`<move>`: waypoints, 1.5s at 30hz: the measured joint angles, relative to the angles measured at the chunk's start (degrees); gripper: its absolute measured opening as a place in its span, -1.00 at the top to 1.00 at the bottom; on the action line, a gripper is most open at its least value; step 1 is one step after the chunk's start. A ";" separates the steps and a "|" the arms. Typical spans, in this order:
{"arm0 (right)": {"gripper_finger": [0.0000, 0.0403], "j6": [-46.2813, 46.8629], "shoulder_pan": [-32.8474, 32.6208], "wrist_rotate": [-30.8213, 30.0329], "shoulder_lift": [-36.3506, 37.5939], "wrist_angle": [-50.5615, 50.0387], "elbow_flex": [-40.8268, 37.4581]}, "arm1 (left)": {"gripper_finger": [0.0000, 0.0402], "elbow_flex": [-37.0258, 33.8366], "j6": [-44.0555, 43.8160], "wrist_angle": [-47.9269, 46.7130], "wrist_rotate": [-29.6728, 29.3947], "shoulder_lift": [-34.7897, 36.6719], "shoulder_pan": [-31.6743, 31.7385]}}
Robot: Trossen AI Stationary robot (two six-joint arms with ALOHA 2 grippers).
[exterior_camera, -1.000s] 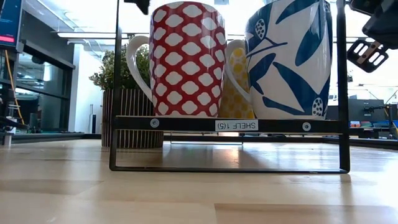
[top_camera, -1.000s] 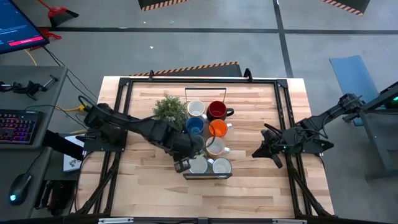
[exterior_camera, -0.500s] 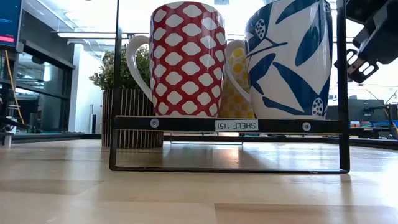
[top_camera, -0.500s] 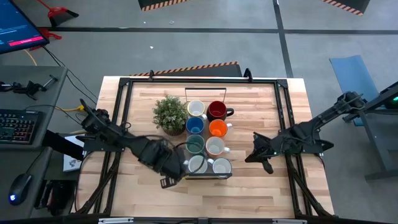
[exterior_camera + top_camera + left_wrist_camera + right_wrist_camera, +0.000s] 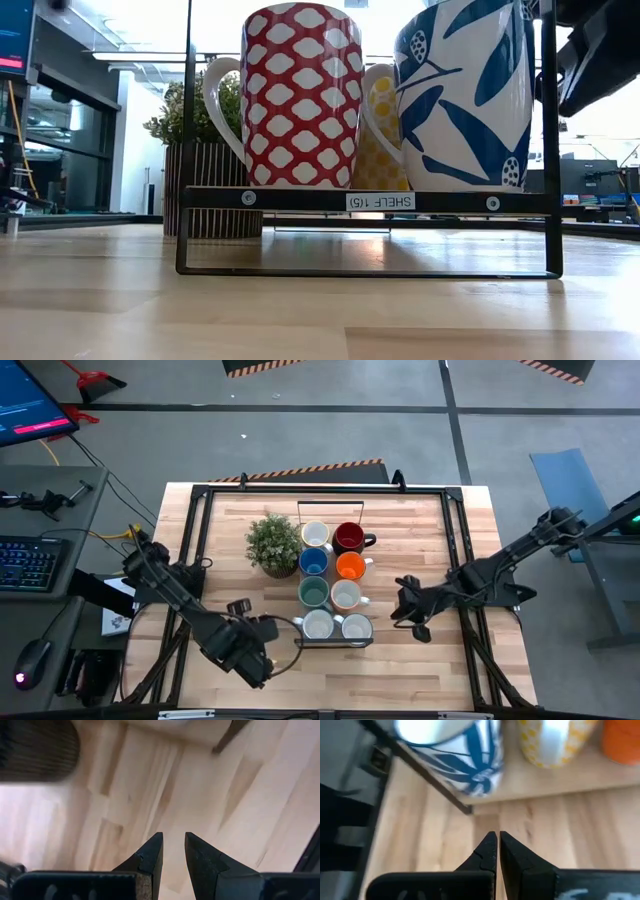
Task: Place coffee mugs
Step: Adjust the patterned blue mug on the shelf
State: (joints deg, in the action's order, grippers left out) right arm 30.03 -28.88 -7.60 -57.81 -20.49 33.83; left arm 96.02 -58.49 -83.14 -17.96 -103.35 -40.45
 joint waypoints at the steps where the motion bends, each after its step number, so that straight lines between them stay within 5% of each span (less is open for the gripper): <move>1: 1.00 0.73 0.00 -0.99 -0.36 -2.06 0.95 | 0.64 -1.82 -0.45 0.91 1.19 0.02 -0.06; 7: 1.00 3.54 0.00 -3.96 -0.77 -5.85 3.87 | 0.64 -10.40 -1.47 6.94 6.54 -0.08 -0.02; 18: 1.00 7.51 -0.11 -3.92 -7.39 0.65 3.99 | 0.64 -19.71 -4.80 13.76 5.72 0.12 -0.56; 29: 1.00 5.96 -0.20 2.63 -15.72 15.30 3.99 | 0.64 -20.34 -5.50 14.02 6.23 0.20 -0.55; 45: 1.00 3.99 -0.17 1.35 -18.00 22.88 3.99 | 0.64 -20.34 -5.43 14.02 6.26 0.20 -0.50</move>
State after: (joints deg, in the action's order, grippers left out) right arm 34.02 -29.06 -6.24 -75.81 2.39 37.82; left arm 75.68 -63.92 -69.12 -11.70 -103.15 -40.95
